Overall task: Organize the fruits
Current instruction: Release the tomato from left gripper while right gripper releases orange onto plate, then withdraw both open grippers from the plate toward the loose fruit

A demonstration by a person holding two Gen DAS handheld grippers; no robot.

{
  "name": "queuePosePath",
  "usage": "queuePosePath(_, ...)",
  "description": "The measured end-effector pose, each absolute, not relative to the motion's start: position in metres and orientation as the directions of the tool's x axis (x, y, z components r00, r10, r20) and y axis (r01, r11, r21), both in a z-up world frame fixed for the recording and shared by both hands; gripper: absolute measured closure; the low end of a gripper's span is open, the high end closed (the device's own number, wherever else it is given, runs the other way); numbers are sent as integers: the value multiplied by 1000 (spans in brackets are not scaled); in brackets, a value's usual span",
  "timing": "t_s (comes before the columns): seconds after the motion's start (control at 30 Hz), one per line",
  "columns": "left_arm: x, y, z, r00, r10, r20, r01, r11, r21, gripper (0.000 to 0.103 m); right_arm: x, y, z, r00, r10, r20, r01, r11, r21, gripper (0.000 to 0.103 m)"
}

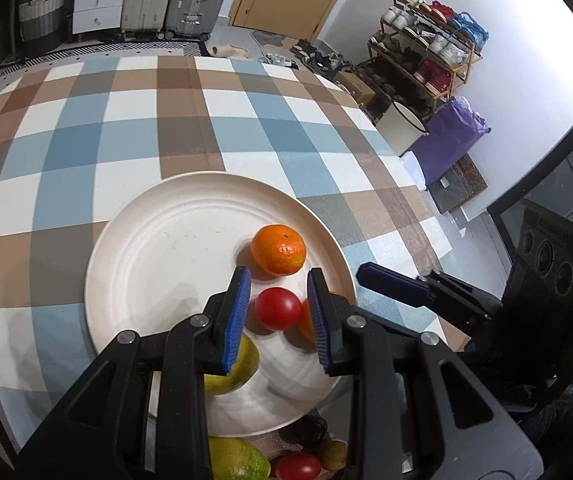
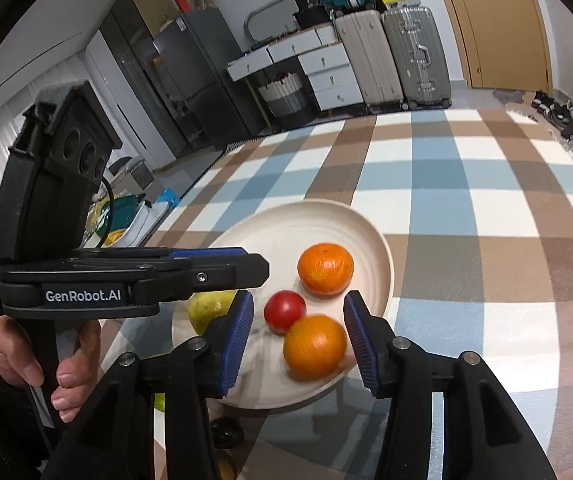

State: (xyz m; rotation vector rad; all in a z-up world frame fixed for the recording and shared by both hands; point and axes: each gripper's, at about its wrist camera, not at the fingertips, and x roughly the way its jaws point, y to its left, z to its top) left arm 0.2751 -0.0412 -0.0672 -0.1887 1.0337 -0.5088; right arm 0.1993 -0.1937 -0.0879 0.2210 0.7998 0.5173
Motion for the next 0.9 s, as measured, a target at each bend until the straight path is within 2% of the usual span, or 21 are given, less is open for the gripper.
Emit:
queuePosePath(0.43,244,-25,-46,472,-465,-749,289,884,-367,78,182,-197,-71,624,508,-594,-351,861,368,52)
queuePosePath(0.6,229,-21,-37,498,-453,-739,288,891,-352,77,170,-194,-61,644,506,-573,-362,862,355,43)
queuePosePath(0.73,216,-18,-31,518,-440,-733,286,897,-337,75,160,-193,-54,660,501,-560,-367,865,342,42)
queuePosePath(0.9,198,-13,-25,546,-426,-722,277,904,-325,61,148,-191,-47,674,497,-546,-371,867,331,36)
